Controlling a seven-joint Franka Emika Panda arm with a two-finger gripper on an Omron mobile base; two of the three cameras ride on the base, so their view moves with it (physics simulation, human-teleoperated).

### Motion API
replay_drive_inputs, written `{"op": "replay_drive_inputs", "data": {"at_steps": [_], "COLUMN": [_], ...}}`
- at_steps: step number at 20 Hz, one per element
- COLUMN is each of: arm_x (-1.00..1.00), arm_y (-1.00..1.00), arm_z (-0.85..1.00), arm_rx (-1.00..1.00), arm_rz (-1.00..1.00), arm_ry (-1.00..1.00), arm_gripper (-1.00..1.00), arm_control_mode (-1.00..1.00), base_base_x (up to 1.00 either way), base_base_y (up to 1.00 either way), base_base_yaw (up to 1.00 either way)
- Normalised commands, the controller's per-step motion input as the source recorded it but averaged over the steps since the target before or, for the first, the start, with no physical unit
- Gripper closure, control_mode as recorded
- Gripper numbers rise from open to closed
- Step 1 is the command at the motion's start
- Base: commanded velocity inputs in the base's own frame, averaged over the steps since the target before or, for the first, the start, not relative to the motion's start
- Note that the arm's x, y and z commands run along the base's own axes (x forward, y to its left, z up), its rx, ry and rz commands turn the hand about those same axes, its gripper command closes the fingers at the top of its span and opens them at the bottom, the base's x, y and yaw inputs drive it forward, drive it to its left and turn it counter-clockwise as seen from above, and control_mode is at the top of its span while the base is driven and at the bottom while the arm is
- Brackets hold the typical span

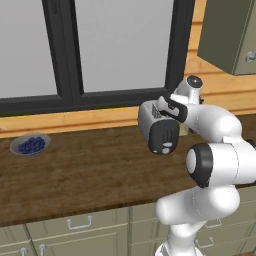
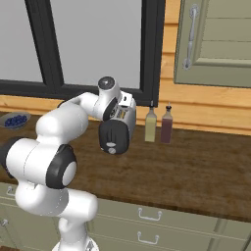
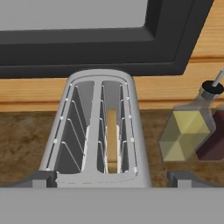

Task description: Start the toaster. Once the lever pops up, take the bread to the plate on the dining counter.

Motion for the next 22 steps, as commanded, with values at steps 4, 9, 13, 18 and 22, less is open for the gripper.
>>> {"op": "replay_drive_inputs", "data": {"at_steps": [4,9,13,18,22], "arm_x": [0.00,0.00,0.00,0.00,0.00], "arm_y": [0.00,0.00,0.00,0.00,0.00], "arm_z": [0.00,0.00,0.00,0.00,0.00], "arm_rx": [0.00,0.00,0.00,0.00,0.00], "arm_rz": [0.00,0.00,0.00,0.00,0.00], "arm_ry": [0.00,0.00,0.00,0.00,0.00], "arm_gripper": [-1.00,-1.00,-1.00,-1.00,-1.00], "arm_control_mode": [-1.00,-1.00,-1.00,-1.00,-1.00], "base_base_x": [0.00,0.00,0.00,0.00,0.00], "base_base_y": [0.00,0.00,0.00,0.00,0.00], "base_base_yaw": [0.00,0.00,0.00,0.00,0.00]}}
